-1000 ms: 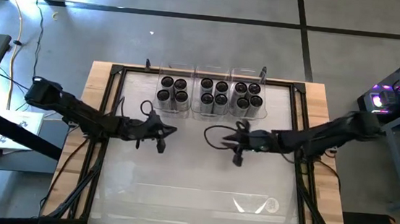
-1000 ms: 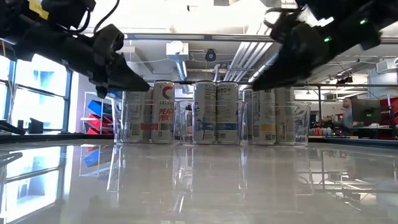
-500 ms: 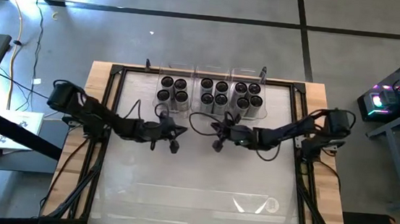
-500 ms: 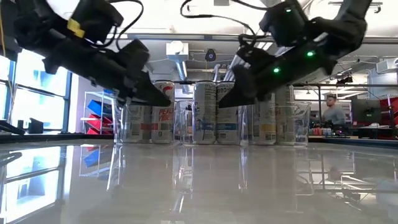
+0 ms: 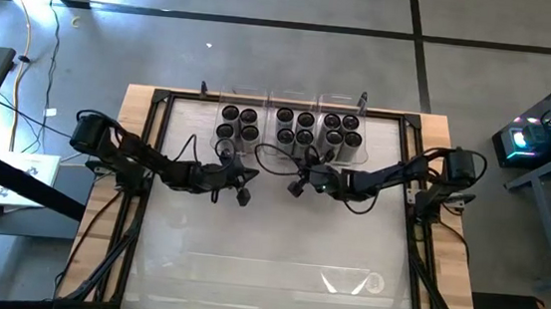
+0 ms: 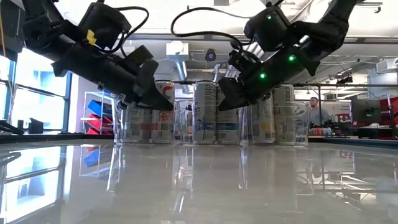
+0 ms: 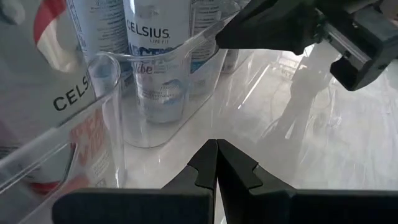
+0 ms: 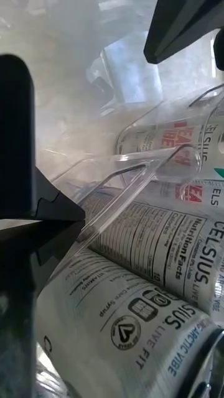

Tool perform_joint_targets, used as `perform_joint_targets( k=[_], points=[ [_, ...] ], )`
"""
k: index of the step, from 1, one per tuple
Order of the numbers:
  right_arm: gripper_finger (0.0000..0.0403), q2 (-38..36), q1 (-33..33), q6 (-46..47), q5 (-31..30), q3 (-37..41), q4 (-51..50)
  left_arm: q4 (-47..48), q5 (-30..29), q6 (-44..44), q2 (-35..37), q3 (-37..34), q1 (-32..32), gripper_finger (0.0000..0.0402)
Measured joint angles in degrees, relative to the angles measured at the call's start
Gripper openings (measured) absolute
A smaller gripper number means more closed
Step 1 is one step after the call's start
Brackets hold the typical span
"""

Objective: Sort soda cans
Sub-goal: Adjust the transparent bins, then return to Home Position

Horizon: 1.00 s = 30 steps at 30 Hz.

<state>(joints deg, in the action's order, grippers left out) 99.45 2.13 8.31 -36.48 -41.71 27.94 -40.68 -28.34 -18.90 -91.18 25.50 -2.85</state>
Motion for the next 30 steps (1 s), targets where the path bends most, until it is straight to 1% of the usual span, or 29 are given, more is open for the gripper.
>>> perform_joint_targets(
  k=[6, 12, 14, 18, 21, 26, 30],
  points=[
    [0.0, -0.01, -0.01, -0.59, 0.43, 0.0, 0.09, -0.12, 0.01, 0.0, 0.0, 0.0, -0.93, 0.0],
    [0.0, -2.38, -4.34, -0.64, -0.54, 0.0, -0.57, 0.17, 0.15, -1.72, 0.2, 0.0, -4.44, 0.0],
    [0.0, -4.23, -6.49, -0.49, -0.14, 0.0, -3.65, 0.72, 0.09, -2.38, 0.83, 0.0, -5.76, 0.0],
    [0.0, -10.55, -10.23, 1.64, 1.16, 0.0, -13.43, 3.79, -2.04, -3.39, 3.55, -0.02, -8.24, 0.0],
    [0.0, -16.67, -12.23, 5.57, 4.54, 0.0, -24.79, 8.21, -3.45, -3.92, 7.2, -0.02, -9.7, 0.0],
    [0.0, -28.3, -15.12, 14.29, 7.65, 0.77, -44.48, 18.51, -4.07, -5.89, 15.73, -0.02, -12.08, 0.0],
    [0.0, -39.26, -16.4, 18.95, 7.88, 4.14, -55.56, 26.66, -5.25, -6.45, 23.5, -0.36, -13.49, 0.0]
  ],
)
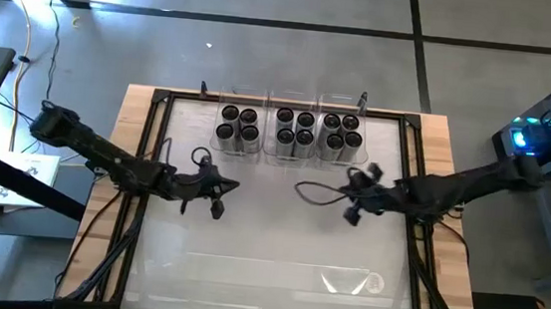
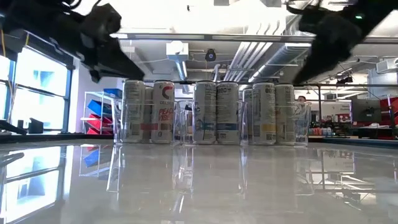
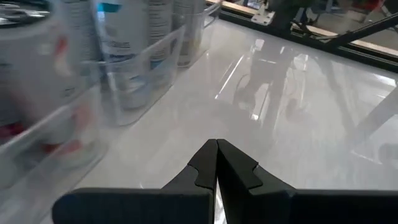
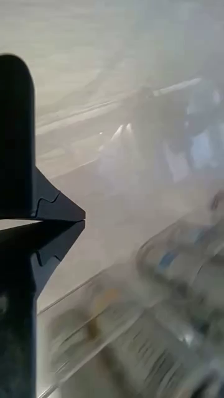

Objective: Sort soda cans
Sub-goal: Return to Home Position

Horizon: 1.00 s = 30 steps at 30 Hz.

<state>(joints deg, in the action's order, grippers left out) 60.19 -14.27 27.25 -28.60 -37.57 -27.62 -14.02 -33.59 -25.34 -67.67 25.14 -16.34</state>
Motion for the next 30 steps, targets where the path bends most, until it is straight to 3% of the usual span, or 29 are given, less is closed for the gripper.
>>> perform_joint_targets(
  k=[4, 14, 24, 30],
  points=[
    [0.0, -11.48, 0.53, 2.94, 0.14, 5.99, -4.58, 3.1, -0.32, -0.2, 8.08, -3.92, 0.44, 0.0],
    [0.0, -37.51, 0.51, 3.7, 3.28, 21.05, -0.44, 3.25, 2.96, -4.05, 28.93, -17.31, 3.71, 0.0],
    [0.0, -60.0, 0.51, -5.32, 6.77, 28.87, 10.16, 3.74, 16.45, 2.01, 44.83, -22.24, 12.84, 0.0],
    [0.0, -60.17, 1.14, -9.23, 8.53, 31.19, 14.82, 4.5, 27.68, 4.8, 52.57, -24.51, 20.69, 0.0]
  ],
)
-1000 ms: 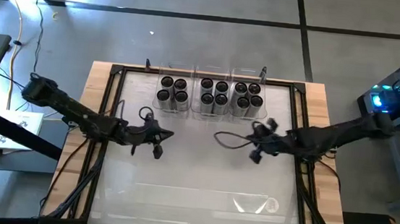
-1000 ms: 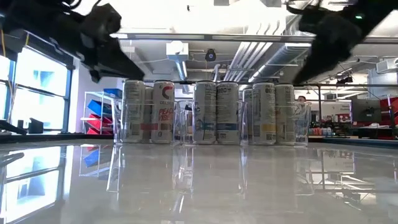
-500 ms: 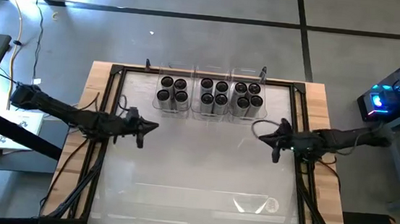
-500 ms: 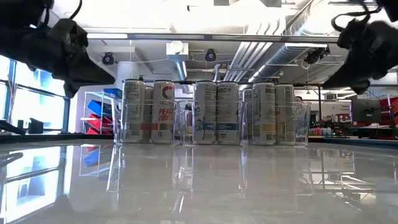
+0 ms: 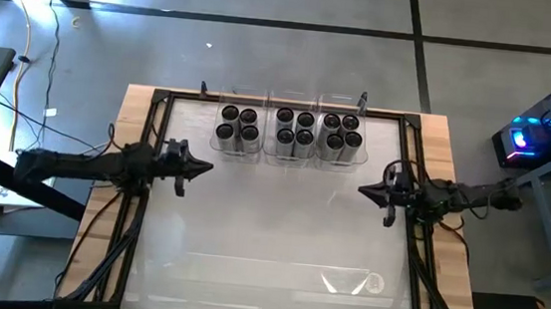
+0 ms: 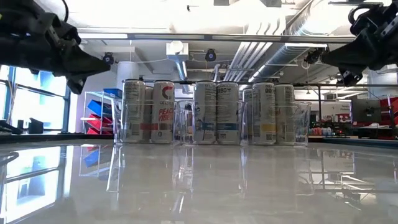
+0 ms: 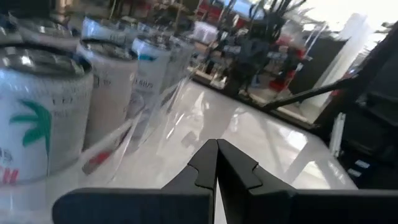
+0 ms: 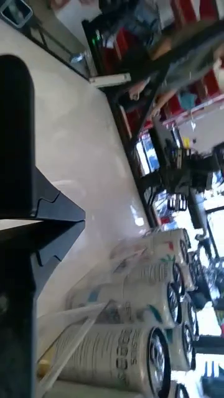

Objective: Sort soda cans
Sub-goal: Return to Home Position

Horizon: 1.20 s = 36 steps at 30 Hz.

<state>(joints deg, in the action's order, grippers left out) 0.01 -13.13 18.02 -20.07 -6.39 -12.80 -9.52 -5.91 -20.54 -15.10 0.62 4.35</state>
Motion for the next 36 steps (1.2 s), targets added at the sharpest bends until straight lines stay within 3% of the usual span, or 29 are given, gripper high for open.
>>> perform_joint_targets(
  k=[4, 9, 19, 25, 31, 36],
  points=[
    [0.0, -0.03, 0.85, -3.72, 4.91, 2.87, 7.92, 0.62, 7.53, 1.25, 3.23, 0.0, 5.92, 0.0],
    [0.0, 0.22, 2.02, -6.46, 9.98, 5.83, 15.42, 1.06, 9.76, 4.26, 5.22, 0.0, 9.81, 0.0],
    [0.0, 0.24, 2.27, -9.52, 6.82, 5.83, 15.76, 1.39, 9.13, 12.1, 5.37, 0.0, 5.99, 0.0],
    [0.0, 0.26, 2.27, -11.52, 6.66, 5.85, 15.76, 1.19, 7.65, 11.42, 5.37, 0.0, 4.93, 0.0],
    [0.0, 0.27, 2.26, -9.14, 12.58, 5.85, 15.36, 1.18, 7.56, 10.21, 5.39, 0.0, 4.95, 0.0],
    [0.0, 0.3, 3.18, -9.1, 13.22, 5.85, 14.99, 1.16, 7.58, 10.22, 5.37, 0.0, 4.95, 0.0]
  ],
)
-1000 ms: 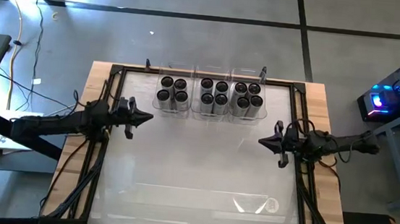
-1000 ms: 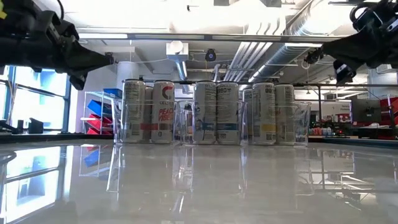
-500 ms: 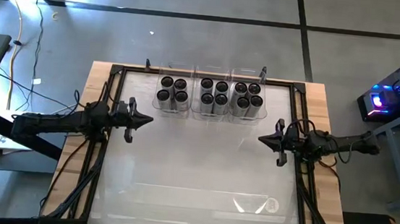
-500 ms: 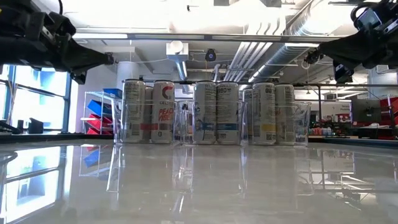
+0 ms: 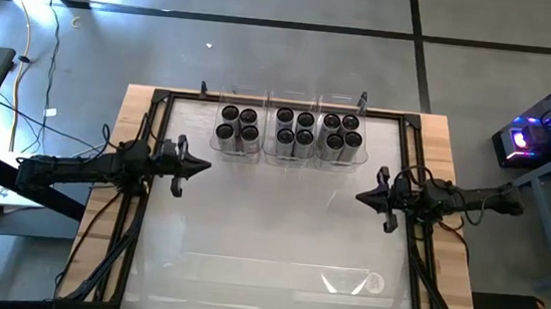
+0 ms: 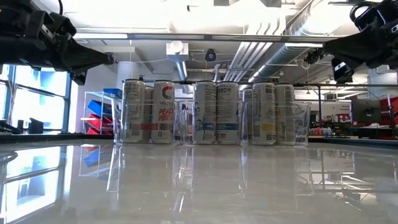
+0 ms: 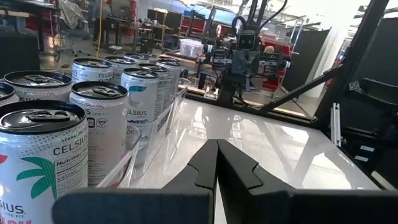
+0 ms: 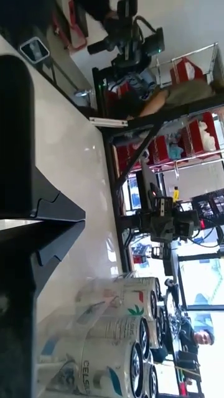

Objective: Sort soda cans
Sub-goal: Return to Home Position

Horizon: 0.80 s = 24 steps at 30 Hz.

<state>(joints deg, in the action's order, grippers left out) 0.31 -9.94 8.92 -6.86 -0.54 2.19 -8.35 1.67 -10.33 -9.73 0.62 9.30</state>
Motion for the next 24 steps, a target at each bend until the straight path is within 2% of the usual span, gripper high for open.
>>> perform_joint_targets(
  k=[6, 11, 24],
  points=[
    [0.0, -0.02, 4.19, -1.35, 4.01, 0.0, -0.14, -0.01, 0.0, 0.0, 0.0, 0.0, 0.0, 0.0],
    [0.0, -0.02, 7.28, 0.43, 2.42, 0.02, -0.41, -0.01, 0.0, 0.0, 0.0, 0.0, 0.0, 0.0],
    [0.0, -0.02, 7.81, 1.29, 2.39, 0.02, -0.47, -0.03, 0.0, 0.0, 0.01, 0.0, 0.0, 0.0]
  ],
)
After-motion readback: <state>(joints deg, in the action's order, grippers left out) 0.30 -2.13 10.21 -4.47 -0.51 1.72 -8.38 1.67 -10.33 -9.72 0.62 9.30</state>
